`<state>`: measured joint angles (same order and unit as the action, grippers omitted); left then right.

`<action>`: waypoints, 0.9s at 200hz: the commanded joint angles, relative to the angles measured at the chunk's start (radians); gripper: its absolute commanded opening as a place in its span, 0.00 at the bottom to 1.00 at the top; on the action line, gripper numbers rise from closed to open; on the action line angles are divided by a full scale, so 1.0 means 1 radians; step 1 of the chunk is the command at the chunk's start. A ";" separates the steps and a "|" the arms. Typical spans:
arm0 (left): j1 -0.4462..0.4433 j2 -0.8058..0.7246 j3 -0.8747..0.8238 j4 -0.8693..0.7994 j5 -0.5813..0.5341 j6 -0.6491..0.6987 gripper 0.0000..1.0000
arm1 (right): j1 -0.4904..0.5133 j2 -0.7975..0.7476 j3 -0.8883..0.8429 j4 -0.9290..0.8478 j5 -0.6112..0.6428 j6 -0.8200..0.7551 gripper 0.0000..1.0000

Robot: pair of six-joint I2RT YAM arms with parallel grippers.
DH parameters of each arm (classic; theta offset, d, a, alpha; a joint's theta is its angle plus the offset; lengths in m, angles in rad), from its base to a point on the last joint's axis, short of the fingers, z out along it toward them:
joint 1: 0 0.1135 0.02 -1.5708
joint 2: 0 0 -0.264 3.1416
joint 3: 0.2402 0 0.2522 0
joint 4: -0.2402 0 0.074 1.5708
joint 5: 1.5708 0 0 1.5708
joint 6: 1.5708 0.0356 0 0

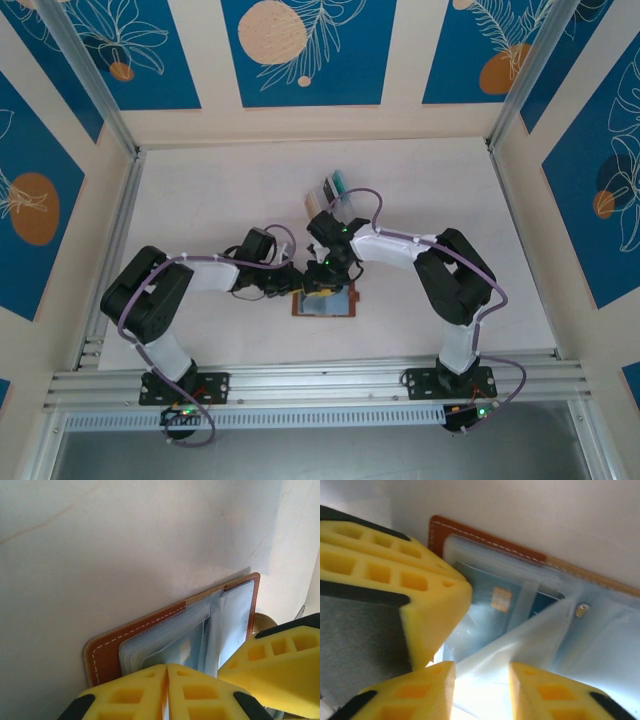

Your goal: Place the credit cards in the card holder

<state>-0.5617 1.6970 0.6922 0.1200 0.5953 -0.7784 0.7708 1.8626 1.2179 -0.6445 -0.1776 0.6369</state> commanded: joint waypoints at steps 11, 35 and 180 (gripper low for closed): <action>-0.028 0.064 -0.049 -0.084 -0.044 -0.016 0.11 | 0.044 -0.031 -0.044 -0.059 0.010 0.106 0.41; -0.028 0.068 -0.054 -0.073 -0.042 -0.022 0.11 | 0.071 -0.059 -0.048 -0.097 0.083 0.137 0.49; -0.029 0.065 -0.067 -0.064 -0.037 -0.021 0.11 | 0.015 -0.127 -0.085 -0.116 0.142 0.153 0.49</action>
<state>-0.5682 1.7046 0.6746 0.1768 0.6128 -0.8055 0.8097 1.7996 1.1469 -0.7223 -0.0666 0.7933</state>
